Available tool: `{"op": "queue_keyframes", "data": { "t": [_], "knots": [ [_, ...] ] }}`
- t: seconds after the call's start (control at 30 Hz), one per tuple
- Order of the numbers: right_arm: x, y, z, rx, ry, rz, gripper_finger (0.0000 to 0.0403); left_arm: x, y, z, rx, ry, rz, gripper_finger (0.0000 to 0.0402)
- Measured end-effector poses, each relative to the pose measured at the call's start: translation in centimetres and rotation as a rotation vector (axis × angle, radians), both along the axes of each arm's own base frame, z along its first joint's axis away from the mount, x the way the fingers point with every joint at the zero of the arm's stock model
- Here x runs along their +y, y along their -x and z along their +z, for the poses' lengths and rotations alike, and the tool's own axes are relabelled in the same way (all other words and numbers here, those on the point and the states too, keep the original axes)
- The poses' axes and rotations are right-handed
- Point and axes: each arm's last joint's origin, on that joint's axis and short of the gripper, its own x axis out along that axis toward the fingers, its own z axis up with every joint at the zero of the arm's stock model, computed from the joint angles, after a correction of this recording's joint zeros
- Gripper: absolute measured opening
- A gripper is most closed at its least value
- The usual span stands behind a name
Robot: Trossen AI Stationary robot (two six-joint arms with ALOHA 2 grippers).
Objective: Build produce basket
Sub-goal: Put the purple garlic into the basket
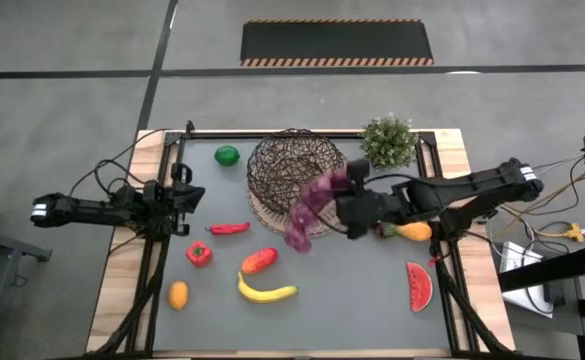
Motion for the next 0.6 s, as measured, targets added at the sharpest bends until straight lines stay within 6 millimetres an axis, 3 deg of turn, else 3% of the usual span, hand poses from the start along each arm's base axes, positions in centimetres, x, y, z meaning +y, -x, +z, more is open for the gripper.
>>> {"op": "queue_keyframes", "data": {
  "t": [0.13, 0.27, 0.6],
  "knots": [
    [-2.2, -2.3, 1.2, -0.106, 0.162, -0.131, 0.0018, 0.0, 0.0, 0.0, 0.0, 0.0, 0.001, 0.0],
    [-5.4, -4.3, 1.0, -0.095, 0.146, -0.115, 0.0018, 0.1, 0.0, 0.0, 0.0, 0.012, 0.023, 0.0],
    [-14.9, -7.7, -4.3, -0.012, -0.074, -0.205, 0.0018, 0.1, 0.0, 0.0, -0.001, 0.022, 0.039, 0.0]
  ]
}}
